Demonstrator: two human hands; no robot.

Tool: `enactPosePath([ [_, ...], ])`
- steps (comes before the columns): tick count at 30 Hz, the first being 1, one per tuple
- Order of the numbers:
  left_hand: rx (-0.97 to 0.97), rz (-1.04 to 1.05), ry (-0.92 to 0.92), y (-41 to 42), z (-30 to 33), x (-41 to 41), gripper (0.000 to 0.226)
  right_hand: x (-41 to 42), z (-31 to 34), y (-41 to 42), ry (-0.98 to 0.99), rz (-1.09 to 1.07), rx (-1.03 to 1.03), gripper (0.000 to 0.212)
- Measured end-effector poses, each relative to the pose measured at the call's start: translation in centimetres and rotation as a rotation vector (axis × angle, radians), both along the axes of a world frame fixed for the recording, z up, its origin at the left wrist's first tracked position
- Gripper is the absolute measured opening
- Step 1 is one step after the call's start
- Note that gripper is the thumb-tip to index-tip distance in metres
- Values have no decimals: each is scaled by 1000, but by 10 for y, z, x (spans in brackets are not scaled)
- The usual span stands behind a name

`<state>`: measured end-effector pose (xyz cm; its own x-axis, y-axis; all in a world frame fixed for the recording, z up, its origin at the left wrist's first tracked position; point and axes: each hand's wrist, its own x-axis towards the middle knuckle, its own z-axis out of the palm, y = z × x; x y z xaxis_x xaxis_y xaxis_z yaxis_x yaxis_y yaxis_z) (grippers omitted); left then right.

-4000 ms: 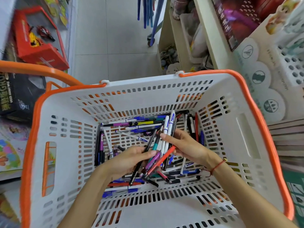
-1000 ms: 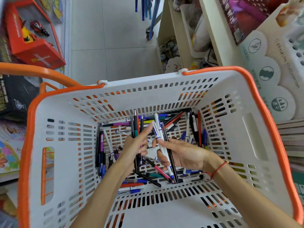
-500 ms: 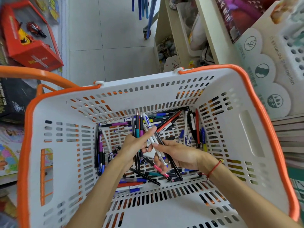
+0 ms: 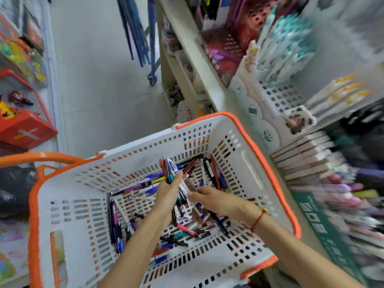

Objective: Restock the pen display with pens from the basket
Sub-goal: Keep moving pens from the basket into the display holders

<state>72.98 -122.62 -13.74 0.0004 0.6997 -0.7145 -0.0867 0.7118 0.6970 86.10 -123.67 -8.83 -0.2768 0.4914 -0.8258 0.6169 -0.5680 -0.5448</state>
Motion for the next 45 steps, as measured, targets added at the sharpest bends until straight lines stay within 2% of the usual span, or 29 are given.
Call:
enactPosePath([
  [1,12,-24,18,3,7,8,23,10,10,-2,23,-79,-21,45],
  [3,43,-38,25,10,19,21,24,28,29,-6,89,-222,-34,30],
  [6,44,-81,10,22,54,51,29,59,52,-13,7,-374,147,33],
  [9,86,-136,-70,30,82,80,64,85,67,-16,-139,-514,449,27],
  [10,110,-168,-103,32,90,89,60,92,73,-17,-187,-557,534,24],
  [12,154,-226,-195,33,108,108,27,104,85,-17,-212,-658,613,21],
  [13,169,-264,-221,34,112,115,20,108,89,-16,-192,-736,609,21],
  [16,213,-346,-268,31,134,136,13,121,116,-15,80,-1094,585,22],
  [18,219,-382,-293,30,141,147,11,132,138,-25,125,-1129,709,21],
  [20,204,-415,-307,28,149,159,12,149,156,-42,-131,-999,921,21],
  [22,189,-446,-292,27,153,171,18,169,169,-57,-390,-971,1127,17],
  [26,167,-526,-294,21,161,190,17,200,194,-72,-532,-1224,1479,12],
  [29,163,-575,-289,13,170,200,17,218,208,-72,-685,-1272,1670,13],
  [31,166,-591,-320,12,169,203,18,227,210,-67,-788,-1211,1677,11],
  [34,196,-661,-338,12,170,204,21,242,211,-64,-936,-1136,1577,12],
  [36,221,-724,-317,12,169,202,24,249,213,-61,-1006,-1023,1436,19],
  [39,195,-773,-432,10,169,197,23,252,213,-54,-1107,-806,1236,26],
  [45,144,-861,-449,9,168,189,44,247,205,-39,-1232,-630,972,26],
])
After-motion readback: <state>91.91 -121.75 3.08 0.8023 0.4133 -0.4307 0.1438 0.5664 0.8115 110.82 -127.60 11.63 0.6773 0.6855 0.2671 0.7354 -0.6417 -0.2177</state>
